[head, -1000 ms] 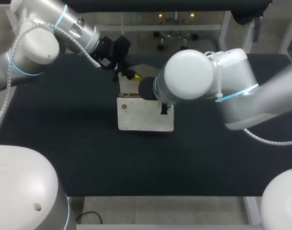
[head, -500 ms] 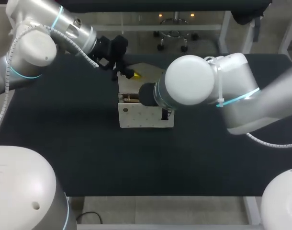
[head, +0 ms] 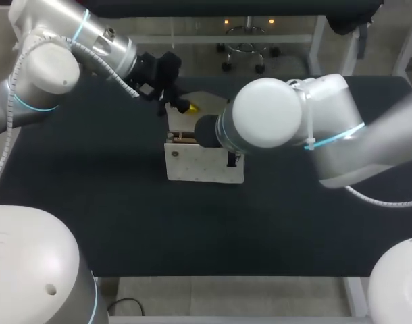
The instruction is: Pick up the bag, open it, inspect its contents, close it, and place it on the opposite side
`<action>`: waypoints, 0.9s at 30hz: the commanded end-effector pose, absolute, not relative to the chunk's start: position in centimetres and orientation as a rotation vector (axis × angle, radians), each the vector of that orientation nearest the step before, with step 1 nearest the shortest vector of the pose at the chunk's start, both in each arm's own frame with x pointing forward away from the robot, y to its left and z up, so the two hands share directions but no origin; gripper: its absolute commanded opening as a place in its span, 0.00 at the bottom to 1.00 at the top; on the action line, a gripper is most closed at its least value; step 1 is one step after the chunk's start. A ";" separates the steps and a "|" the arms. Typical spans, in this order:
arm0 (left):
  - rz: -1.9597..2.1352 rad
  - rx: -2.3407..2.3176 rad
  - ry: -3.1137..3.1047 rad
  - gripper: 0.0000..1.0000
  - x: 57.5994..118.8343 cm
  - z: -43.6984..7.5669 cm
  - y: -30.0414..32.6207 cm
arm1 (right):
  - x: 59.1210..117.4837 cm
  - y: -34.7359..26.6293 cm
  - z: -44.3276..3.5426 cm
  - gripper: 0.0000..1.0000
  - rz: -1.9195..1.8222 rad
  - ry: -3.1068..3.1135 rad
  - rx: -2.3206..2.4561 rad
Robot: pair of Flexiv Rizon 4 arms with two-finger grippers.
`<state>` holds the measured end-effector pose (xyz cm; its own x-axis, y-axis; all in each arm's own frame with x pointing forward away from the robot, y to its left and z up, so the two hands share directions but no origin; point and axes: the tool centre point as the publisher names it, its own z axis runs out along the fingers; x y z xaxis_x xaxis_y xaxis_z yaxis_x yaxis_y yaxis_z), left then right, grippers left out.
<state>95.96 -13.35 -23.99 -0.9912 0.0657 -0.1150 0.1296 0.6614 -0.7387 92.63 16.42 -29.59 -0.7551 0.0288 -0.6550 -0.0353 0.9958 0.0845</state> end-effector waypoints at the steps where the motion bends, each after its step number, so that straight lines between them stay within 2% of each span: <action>1: -1.255 0.169 2.790 0.00 95.9 -23.8 -13.3 | 93.2 16.8 -30.1 0.00 0.112 2.423 -0.008; 27: -1.394 0.098 2.784 0.00 96.0 -23.9 -13.2 | 92.9 16.6 -32.7 0.00 0.072 2.543 -0.037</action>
<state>95.65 -13.45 -23.68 -0.9976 0.0374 -0.0590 0.0695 0.6132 -0.7869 92.46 16.43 -32.23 -0.8224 -0.0077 -0.5688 -0.0434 0.9978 0.0493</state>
